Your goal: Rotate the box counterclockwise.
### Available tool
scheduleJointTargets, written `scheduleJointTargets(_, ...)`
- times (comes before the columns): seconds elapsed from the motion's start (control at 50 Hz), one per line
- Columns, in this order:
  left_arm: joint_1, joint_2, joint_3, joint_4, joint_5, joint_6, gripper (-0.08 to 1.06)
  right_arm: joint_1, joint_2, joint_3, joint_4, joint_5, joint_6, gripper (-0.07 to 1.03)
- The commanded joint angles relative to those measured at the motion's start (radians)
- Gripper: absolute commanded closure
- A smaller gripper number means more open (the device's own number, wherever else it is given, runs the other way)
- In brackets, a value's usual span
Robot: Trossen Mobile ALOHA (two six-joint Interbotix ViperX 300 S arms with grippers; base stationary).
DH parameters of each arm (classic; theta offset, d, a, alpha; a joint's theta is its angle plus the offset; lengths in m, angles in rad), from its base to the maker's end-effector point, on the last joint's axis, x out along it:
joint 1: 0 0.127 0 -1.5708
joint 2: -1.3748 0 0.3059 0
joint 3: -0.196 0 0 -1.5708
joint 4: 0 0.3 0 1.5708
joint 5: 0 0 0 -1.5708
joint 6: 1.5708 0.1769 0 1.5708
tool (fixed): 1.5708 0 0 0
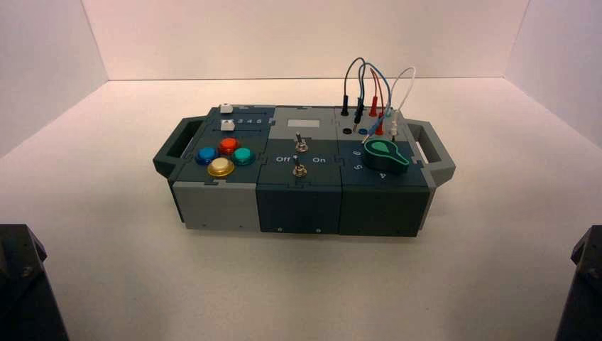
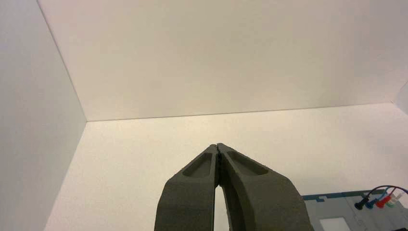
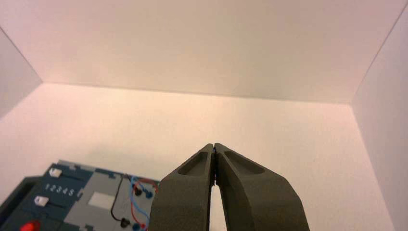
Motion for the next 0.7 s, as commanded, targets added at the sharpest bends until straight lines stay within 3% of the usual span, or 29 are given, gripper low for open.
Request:
scheduleJointTargets(0.02, 0.005, 0.012, -0.012, 0.002, -0.015, 0.005, 1.0, -0.003, -0.006, -0.029, -0.003, -0.014, -0.002, 0.99)
scheduleJointTargets(0.52, 0.005, 0.04, -0.011, 0.003, -0.014, 0.006, 1.0, -0.003, 0.011, -0.021, -0.002, -0.014, -0.002, 0.99)
scheduleJointTargets(0.58, 0.005, 0.043, -0.008, 0.003, -0.014, 0.008, 1.0, 0.0, 0.012, -0.015, 0.002, -0.002, -0.002, 0.99)
scheduleJointTargets(0.7, -0.009, 0.107, -0.031, 0.002, 0.031, 0.006, 1.0, 0.055, 0.037, -0.028, 0.008, 0.11, 0.0, 0.99)
